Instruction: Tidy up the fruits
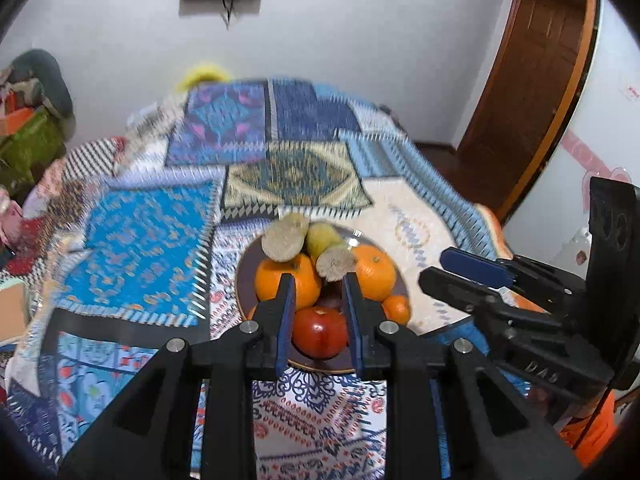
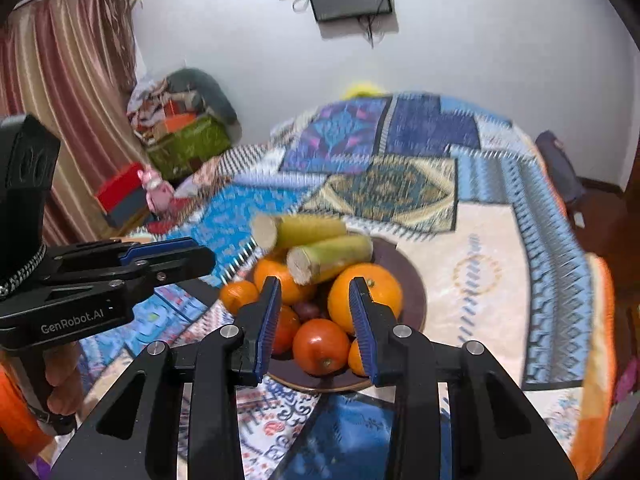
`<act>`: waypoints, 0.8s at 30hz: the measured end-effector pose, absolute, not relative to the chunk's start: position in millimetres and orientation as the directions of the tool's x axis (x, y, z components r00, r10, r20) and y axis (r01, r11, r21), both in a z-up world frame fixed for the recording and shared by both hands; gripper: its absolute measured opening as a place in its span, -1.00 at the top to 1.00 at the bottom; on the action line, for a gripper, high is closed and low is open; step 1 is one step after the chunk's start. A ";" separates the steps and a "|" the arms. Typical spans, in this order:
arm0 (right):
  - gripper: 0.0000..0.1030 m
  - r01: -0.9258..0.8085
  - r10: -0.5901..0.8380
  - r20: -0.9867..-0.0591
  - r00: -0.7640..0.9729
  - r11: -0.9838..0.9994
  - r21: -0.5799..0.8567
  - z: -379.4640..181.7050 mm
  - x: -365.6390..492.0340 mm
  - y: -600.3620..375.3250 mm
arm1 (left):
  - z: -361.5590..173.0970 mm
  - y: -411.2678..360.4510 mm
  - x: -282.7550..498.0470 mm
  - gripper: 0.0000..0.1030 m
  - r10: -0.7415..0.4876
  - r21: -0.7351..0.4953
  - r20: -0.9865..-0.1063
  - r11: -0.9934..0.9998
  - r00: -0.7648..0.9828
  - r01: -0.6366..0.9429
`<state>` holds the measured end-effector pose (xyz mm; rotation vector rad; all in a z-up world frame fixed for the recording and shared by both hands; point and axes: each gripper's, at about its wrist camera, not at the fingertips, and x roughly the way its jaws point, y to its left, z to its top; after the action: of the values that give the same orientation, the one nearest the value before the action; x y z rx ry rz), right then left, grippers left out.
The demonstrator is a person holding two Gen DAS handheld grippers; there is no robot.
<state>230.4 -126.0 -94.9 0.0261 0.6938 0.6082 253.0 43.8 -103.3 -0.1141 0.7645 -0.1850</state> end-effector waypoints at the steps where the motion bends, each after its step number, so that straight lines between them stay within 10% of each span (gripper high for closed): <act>1: 0.37 -0.517 0.535 -0.577 0.617 0.828 0.215 -86.5 224.1 -128.3 | -94.0 43.1 243.8 0.55 -0.201 -0.162 -0.659 0.979 0.725 0.124; 9: 0.37 -0.519 0.546 -0.418 0.727 0.834 0.186 -12.9 150.8 -148.2 | -13.8 30.3 152.8 0.49 -0.133 -0.085 -0.472 0.991 0.872 0.104; 16: 0.21 -0.508 0.521 -0.288 0.804 0.852 0.125 26.6 86.4 -150.0 | 34.1 23.6 72.3 -0.06 -0.087 -0.051 -0.279 0.996 0.956 0.076; 24: -0.42 -0.436 0.441 -0.202 0.874 0.897 0.075 35.5 39.8 -147.0 | 45.9 20.9 22.0 -0.31 -0.052 -0.030 -0.204 0.998 0.978 0.047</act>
<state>39.8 -147.0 35.5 0.0271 0.2174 0.4580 22.0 20.9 45.9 -0.0250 0.2057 -0.0497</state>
